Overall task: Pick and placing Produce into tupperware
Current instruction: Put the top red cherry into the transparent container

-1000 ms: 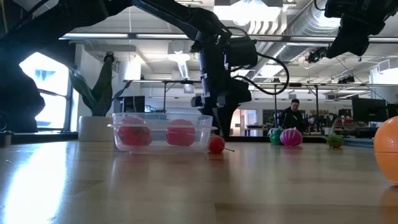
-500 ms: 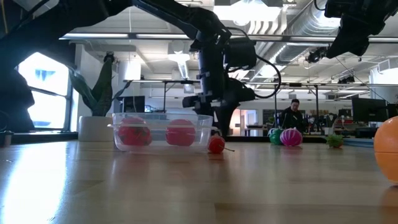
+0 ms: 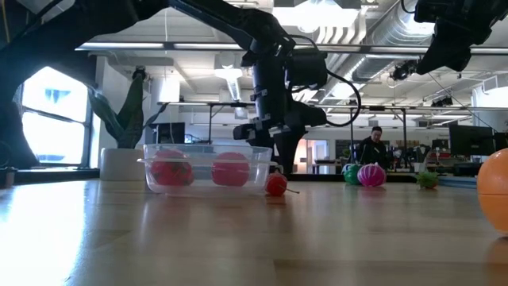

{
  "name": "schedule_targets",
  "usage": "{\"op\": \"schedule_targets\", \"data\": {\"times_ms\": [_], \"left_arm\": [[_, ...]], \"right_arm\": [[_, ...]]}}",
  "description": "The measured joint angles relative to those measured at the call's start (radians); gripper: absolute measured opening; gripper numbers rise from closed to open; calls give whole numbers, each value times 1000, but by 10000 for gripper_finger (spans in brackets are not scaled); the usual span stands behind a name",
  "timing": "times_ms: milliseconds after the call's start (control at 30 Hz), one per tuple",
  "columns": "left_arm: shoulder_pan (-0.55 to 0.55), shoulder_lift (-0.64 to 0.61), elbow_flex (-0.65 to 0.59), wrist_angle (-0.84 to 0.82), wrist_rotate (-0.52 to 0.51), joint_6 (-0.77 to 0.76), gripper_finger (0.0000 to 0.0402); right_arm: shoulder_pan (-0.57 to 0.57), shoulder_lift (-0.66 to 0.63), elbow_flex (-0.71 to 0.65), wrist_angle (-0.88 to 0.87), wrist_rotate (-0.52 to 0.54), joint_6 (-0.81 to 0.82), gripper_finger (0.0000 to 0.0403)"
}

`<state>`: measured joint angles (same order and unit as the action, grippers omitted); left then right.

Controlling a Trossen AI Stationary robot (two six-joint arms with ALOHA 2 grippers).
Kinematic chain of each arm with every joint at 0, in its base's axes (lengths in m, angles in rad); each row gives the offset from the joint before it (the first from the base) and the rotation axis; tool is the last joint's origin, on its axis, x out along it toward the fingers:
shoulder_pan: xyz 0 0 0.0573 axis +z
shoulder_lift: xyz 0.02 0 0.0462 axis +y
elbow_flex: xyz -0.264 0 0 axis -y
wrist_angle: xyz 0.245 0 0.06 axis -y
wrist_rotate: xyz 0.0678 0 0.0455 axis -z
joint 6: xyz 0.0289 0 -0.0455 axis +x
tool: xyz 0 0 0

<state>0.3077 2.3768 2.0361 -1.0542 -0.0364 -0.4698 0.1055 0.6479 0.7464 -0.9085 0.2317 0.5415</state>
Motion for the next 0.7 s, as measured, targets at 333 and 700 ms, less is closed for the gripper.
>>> {"op": "schedule_targets", "data": {"times_ms": [333,700], "left_arm": [[1,26,-2,3,11,18,182],[1,37,-1,13,10,28,182]], "right_arm": [[0,0,0,0,0,0,0],[0,0,0,0,0,0,0]]}}
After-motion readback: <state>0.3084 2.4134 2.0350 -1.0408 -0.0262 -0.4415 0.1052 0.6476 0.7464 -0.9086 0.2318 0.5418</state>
